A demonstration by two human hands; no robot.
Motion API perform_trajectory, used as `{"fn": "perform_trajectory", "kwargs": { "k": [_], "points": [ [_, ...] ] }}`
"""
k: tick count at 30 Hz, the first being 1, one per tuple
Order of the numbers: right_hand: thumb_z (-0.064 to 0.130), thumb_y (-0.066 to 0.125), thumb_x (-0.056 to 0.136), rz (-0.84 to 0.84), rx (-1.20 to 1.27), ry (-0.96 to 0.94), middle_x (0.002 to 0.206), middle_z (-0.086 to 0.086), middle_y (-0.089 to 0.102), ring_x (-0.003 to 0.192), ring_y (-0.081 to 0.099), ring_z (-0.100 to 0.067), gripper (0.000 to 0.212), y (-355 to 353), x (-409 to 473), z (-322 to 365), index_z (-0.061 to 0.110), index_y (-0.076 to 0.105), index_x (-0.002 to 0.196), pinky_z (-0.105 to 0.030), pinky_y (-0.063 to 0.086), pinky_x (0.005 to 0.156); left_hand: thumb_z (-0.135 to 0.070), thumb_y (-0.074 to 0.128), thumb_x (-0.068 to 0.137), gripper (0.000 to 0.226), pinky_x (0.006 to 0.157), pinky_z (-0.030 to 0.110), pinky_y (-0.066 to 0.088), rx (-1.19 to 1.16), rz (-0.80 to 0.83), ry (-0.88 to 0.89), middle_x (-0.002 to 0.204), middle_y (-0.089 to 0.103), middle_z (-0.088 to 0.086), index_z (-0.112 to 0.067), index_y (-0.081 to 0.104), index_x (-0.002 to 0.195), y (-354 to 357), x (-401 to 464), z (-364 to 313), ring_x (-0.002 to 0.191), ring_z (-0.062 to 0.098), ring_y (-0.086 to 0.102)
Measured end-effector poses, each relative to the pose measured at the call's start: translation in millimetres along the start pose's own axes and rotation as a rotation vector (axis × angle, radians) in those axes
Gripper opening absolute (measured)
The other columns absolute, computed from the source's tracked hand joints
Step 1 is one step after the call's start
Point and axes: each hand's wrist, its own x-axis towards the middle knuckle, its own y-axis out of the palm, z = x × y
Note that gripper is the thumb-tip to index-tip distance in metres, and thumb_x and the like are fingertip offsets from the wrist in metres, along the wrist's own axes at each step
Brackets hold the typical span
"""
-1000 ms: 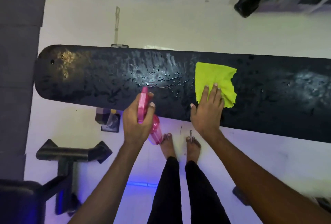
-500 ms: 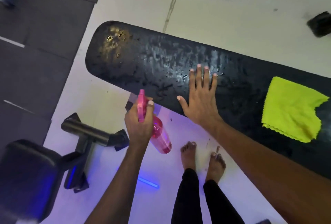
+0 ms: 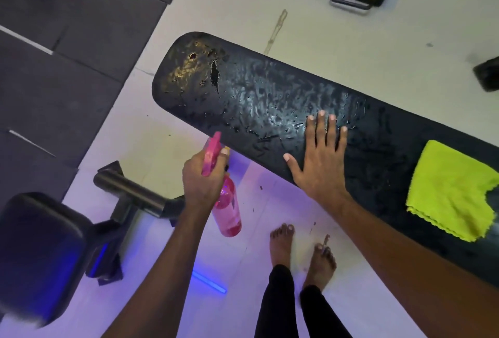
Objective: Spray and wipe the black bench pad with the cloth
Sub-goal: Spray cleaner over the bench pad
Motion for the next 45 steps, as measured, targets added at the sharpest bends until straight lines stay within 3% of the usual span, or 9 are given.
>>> {"fn": "perform_trajectory", "kwargs": {
  "k": [3, 6, 14, 19, 23, 29, 32, 34, 45],
  "points": [
    [0.070, 0.029, 0.100, 0.017, 0.008, -0.019, 0.176, -0.019, 0.002, 0.164, 0.002, -0.039, 0.096, -5.2, -2.3, -6.5, 0.005, 0.006, 0.167, -0.062, 0.012, 0.130, -0.052, 0.059, 0.086, 0.047, 0.067, 0.049, 0.058, 0.038, 0.073, 0.026, 0.061, 0.068, 0.008, -0.009, 0.072, 0.072, 12.5, -8.7, -1.1, 0.058, 0.029, 0.066],
    [0.068, 0.036, 0.100, 0.046, 0.037, -0.025, 0.177, -0.016, 0.005, 0.164, 0.003, -0.034, 0.097, -10.2, -7.8, -16.9, 0.004, 0.008, 0.167, -0.057, 0.012, 0.132, -0.050, 0.059, 0.087, 0.050, 0.070, 0.054, 0.060, 0.030, 0.168, 0.019, 0.067, 0.071, 0.017, -0.003, 0.072, 0.077, 28.7, -20.2, -5.2, 0.060, 0.036, 0.071],
    [0.061, 0.041, 0.102, 0.107, 0.024, 0.044, 0.176, -0.016, 0.011, 0.164, 0.008, -0.032, 0.092, -22.6, -49.1, -59.2, 0.003, 0.012, 0.166, -0.054, 0.010, 0.133, -0.057, 0.056, 0.087, 0.047, 0.066, 0.052, 0.057, 0.094, 0.279, 0.199, 0.056, 0.059, 0.005, -0.013, 0.063, 0.072, 68.0, -55.4, -32.2, 0.062, 0.025, 0.063],
    [0.040, 0.055, 0.100, -0.022, 0.079, 0.238, 0.171, -0.024, 0.024, 0.160, 0.022, -0.040, 0.080, -30.4, -86.8, -104.3, -0.002, 0.028, 0.161, -0.056, 0.017, 0.131, -0.051, 0.058, 0.089, 0.049, 0.062, 0.050, 0.053, 0.182, 0.431, 0.289, 0.054, 0.062, 0.009, -0.012, 0.052, 0.061, 92.6, -74.3, -53.5, 0.057, 0.036, 0.064],
    [0.036, 0.050, 0.101, -0.051, 0.214, 0.378, 0.166, -0.028, 0.033, 0.156, 0.032, -0.044, 0.072, -29.2, -111.6, -141.9, -0.006, 0.036, 0.157, -0.057, 0.028, 0.127, -0.050, 0.058, 0.090, 0.047, 0.062, 0.045, 0.053, 0.276, 0.512, 0.378, 0.057, 0.065, 0.008, -0.025, 0.042, 0.054, 111.5, -90.8, -67.9, 0.059, 0.038, 0.061],
    [0.006, 0.067, 0.096, -0.211, 0.360, 0.477, 0.147, -0.027, 0.059, 0.139, 0.056, -0.043, 0.041, -31.1, -129.4, -174.7, -0.008, 0.062, 0.134, -0.050, 0.046, 0.114, -0.049, 0.061, 0.095, 0.052, 0.069, 0.044, 0.054, 0.362, 0.623, 0.424, 0.059, 0.068, 0.009, -0.020, 0.045, 0.055, 137.7, -108.5, -81.2, 0.063, 0.036, 0.064],
    [0.000, 0.065, 0.093, -0.266, 0.360, 0.559, 0.118, -0.026, 0.074, 0.109, 0.071, -0.044, 0.022, -38.5, -137.2, -189.1, -0.003, 0.071, 0.114, -0.046, 0.056, 0.084, -0.051, 0.060, 0.094, 0.051, 0.065, 0.041, 0.052, 0.355, 0.649, 0.472, 0.057, 0.067, 0.006, -0.024, 0.044, 0.054, 148.6, -121.5, -93.6, 0.060, 0.035, 0.063],
    [0.006, 0.062, 0.095, -0.215, 0.360, 0.636, 0.100, -0.025, 0.074, 0.092, 0.069, -0.046, 0.018, -45.9, -143.7, -201.0, 0.003, 0.071, 0.109, -0.042, 0.045, 0.068, -0.052, 0.058, 0.091, 0.044, 0.060, 0.038, 0.045, 0.315, 0.638, 0.501, 0.052, 0.060, 0.003, -0.027, 0.048, 0.055, 154.9, -129.1, -107.6, 0.057, 0.035, 0.059],
    [0.016, 0.069, 0.094, -0.318, 0.666, 0.933, 0.085, -0.019, 0.076, 0.079, 0.070, -0.042, 0.018, -102.4, -227.7, -262.3, 0.017, 0.076, 0.110, -0.046, 0.057, 0.073, -0.041, 0.062, 0.097, 0.039, 0.056, 0.056, 0.053, -0.087, 0.541, 0.652, 0.058, 0.058, 0.015, -0.009, 0.065, 0.074, 195.7, -180.1, -239.6, 0.053, 0.041, 0.058]
  ]
}}
